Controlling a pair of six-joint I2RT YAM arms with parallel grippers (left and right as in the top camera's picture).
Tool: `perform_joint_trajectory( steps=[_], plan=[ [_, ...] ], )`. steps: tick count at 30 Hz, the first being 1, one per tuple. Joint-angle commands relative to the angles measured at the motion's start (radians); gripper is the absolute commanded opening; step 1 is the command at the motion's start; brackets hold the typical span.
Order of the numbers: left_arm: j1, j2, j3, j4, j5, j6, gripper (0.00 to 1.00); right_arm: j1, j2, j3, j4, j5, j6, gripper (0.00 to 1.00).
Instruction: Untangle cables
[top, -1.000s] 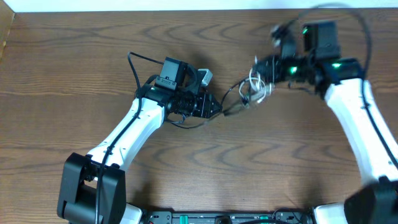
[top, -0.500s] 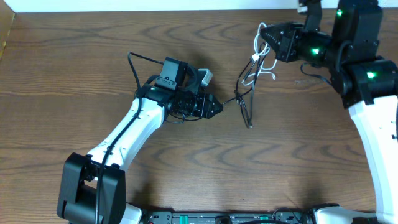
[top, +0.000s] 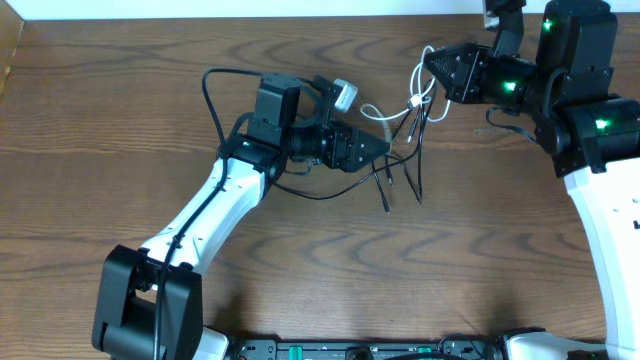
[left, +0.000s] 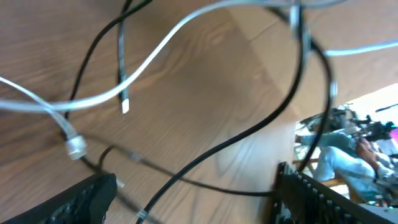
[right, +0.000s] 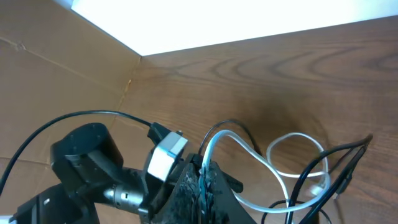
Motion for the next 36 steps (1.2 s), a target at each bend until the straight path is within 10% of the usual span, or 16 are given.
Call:
perform_joint_trajectory(
  steps=[1, 23, 33, 36],
  plan=[
    [-0.024, -0.01, 0.0, 0.033, 0.049, -0.072, 0.89, 0.007, -0.002, 0.02, 0.001, 0.0, 0.008, 0.01],
    [-0.196, 0.014, 0.0, 0.193, -0.431, -0.191, 0.9, 0.007, -0.002, 0.02, 0.0, -0.013, 0.008, 0.01],
    [-0.243, 0.058, 0.0, 0.314, -0.482, -0.192, 0.79, 0.007, -0.002, 0.02, -0.002, -0.02, 0.008, 0.01],
    [-0.248, 0.091, 0.0, 0.33, -0.478, -0.192, 0.62, 0.007, -0.002, 0.02, -0.01, -0.02, 0.007, 0.01]
  ],
)
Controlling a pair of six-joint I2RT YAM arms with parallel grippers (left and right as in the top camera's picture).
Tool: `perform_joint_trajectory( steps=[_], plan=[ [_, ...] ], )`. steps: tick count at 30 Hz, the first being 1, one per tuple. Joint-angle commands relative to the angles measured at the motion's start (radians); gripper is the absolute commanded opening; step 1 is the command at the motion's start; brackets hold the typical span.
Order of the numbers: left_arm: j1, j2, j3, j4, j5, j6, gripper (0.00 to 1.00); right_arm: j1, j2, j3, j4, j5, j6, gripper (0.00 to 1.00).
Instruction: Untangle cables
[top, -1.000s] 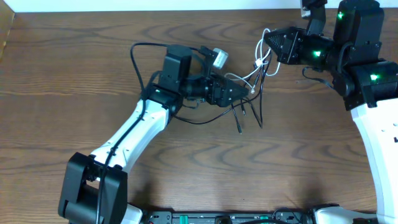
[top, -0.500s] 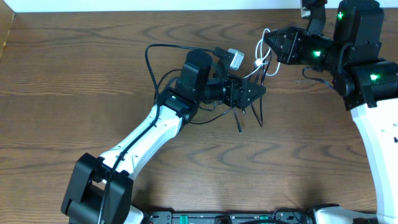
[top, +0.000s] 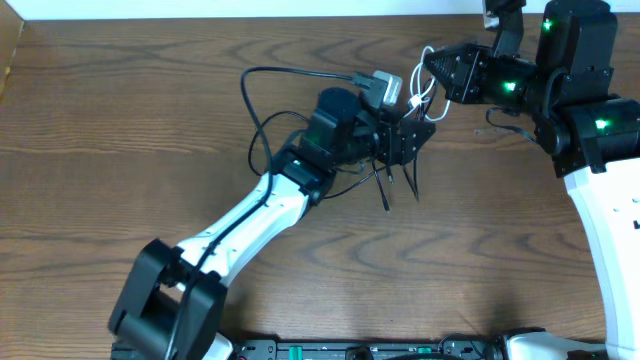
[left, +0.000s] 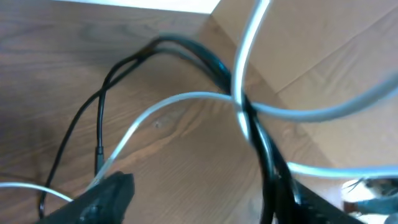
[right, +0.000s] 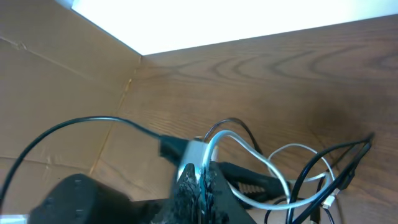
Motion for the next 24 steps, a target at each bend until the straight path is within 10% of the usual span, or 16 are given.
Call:
perform_joint_trajectory(
  steps=[1, 4, 24],
  plan=[
    [-0.007, 0.052, 0.001, 0.008, -0.013, -0.004, 0.49, 0.007, -0.002, 0.02, -0.011, -0.017, 0.007, 0.01],
    [-0.005, 0.057, 0.001, -0.004, -0.014, -0.003, 0.08, 0.004, -0.002, 0.02, -0.027, -0.007, -0.018, 0.01],
    [0.14, -0.042, 0.001, -0.424, 0.015, 0.209, 0.08, -0.189, -0.002, 0.02, -0.325, 0.398, -0.228, 0.25]
  ],
)
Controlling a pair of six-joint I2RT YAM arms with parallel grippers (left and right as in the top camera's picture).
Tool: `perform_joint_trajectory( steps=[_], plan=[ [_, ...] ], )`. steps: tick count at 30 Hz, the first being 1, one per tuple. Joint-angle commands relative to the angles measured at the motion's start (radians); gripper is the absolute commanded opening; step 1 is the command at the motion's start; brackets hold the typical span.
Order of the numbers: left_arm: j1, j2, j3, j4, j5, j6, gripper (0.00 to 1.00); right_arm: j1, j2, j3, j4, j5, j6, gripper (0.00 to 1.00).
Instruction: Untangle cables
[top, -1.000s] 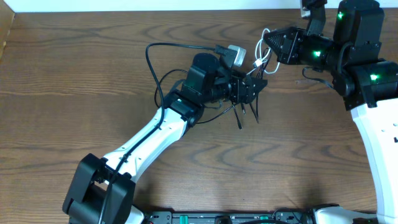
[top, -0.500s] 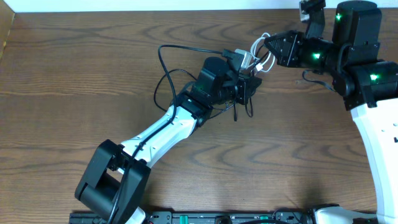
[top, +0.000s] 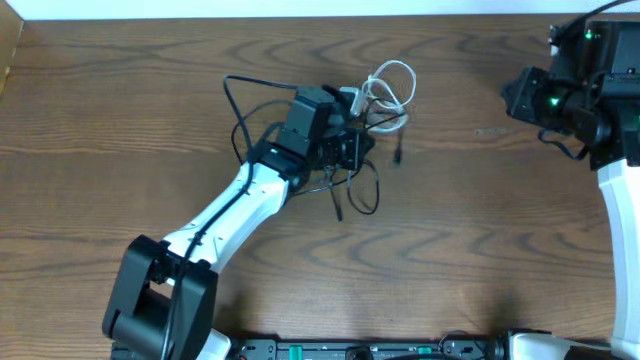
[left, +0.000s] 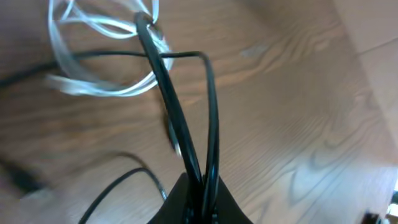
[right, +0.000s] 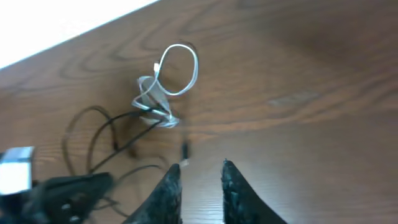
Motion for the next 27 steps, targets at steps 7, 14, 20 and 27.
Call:
perform_joint_trajectory(
  steps=[7, 14, 20, 27],
  plan=[
    [0.011, -0.094, 0.007, -0.023, 0.125, 0.102, 0.08, 0.017, 0.026, 0.018, -0.012, -0.188, -0.219, 0.54],
    [0.029, -0.259, 0.008, -0.028, 0.165, 0.101, 0.07, 0.045, 0.119, 0.018, -0.016, -0.209, -0.223, 0.57],
    [0.033, -0.404, 0.008, -0.035, 0.179, 0.101, 0.07, 0.075, 0.219, 0.018, 0.032, -0.304, -0.229, 0.58],
    [0.035, -0.492, 0.008, -0.039, 0.178, 0.101, 0.08, 0.127, 0.332, 0.018, 0.088, -0.408, -0.224, 0.56]
  ],
)
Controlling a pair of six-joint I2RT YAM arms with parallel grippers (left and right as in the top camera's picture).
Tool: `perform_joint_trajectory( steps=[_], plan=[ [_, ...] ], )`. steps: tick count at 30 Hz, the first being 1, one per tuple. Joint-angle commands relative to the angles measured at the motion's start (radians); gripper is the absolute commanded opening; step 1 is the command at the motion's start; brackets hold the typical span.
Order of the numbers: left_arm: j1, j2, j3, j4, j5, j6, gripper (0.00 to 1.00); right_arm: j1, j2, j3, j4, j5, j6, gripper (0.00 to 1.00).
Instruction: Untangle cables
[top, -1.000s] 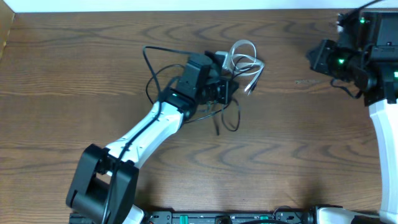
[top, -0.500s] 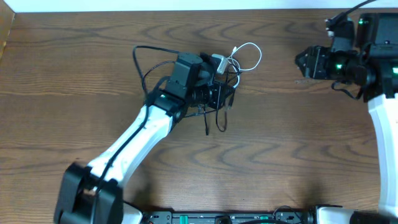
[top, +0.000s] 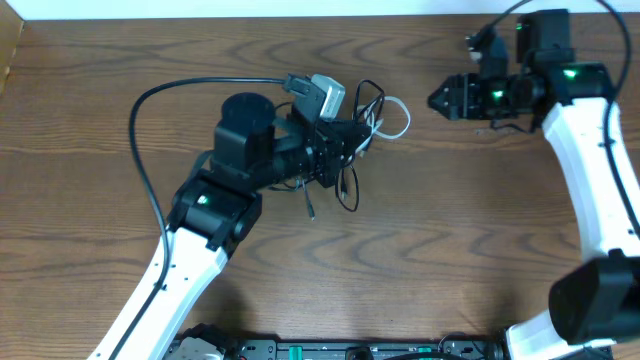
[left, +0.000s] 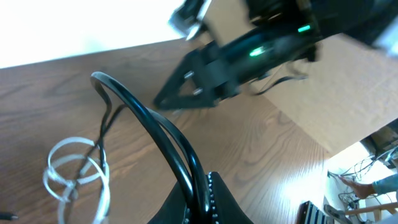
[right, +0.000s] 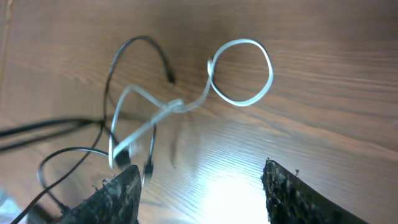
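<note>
A tangle of black cable (top: 350, 190) and white cable (top: 392, 121) lies mid-table. My left gripper (top: 352, 142) is shut on a doubled strand of the black cable (left: 158, 134), which arches up out of the jaws (left: 202, 186). The white cable's loops (left: 71, 171) rest on the wood beside it. My right gripper (top: 435, 101) stands wide open just right of the white loop, empty. In the right wrist view the white loop (right: 242, 71) and a thin black strand (right: 137, 50) lie ahead of its gripper (right: 202, 193).
A long black lead (top: 150, 110) arcs from the left arm's wrist camera (top: 325, 95) out to the left. Cardboard walls (top: 8, 50) stand at the table's left edge. The right arm's body (top: 590, 200) runs down the right side.
My right gripper has come left from the table's far right to just beside the white loop, and its jaws now stand wide apart. The left gripper still grips the black cable, now raised.
At first my right gripper held the white cable at the back right while the left stood open by the tangle. The left then moved in among the cables. Later it was shut on the black cable, the right had let go and withdrawn; now the right is back, open.
</note>
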Motion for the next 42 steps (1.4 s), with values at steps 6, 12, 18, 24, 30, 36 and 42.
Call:
perform_joint_trajectory(
  steps=[6, 12, 18, 24, 30, 36, 42],
  plan=[
    [0.033, -0.028, 0.007, -0.01, 0.017, 0.013, 0.08, 0.068, 0.149, 0.016, 0.029, -0.149, 0.052, 0.56],
    [0.061, -0.028, 0.007, -0.046, 0.017, 0.013, 0.07, 0.075, 0.256, 0.016, 0.042, -0.291, 0.04, 0.65],
    [0.062, -0.027, 0.007, -0.053, 0.017, 0.013, 0.07, 0.075, 0.361, 0.016, 0.087, -0.463, 0.026, 0.74],
    [0.062, -0.018, 0.007, -0.081, 0.017, 0.013, 0.07, 0.103, 0.449, 0.016, 0.239, -0.612, 0.254, 0.74],
    [0.062, -0.017, 0.007, -0.101, 0.017, 0.013, 0.07, 0.159, 0.467, 0.016, 0.383, -0.611, 0.416, 0.67],
    [0.062, -0.018, 0.007, -0.101, 0.017, 0.013, 0.08, 0.226, 0.468, 0.015, 0.357, -0.509, 0.431, 0.58],
    [0.062, -0.018, 0.007, -0.101, 0.017, 0.013, 0.07, 0.237, 0.468, 0.014, 0.353, -0.463, 0.368, 0.55]
  ],
)
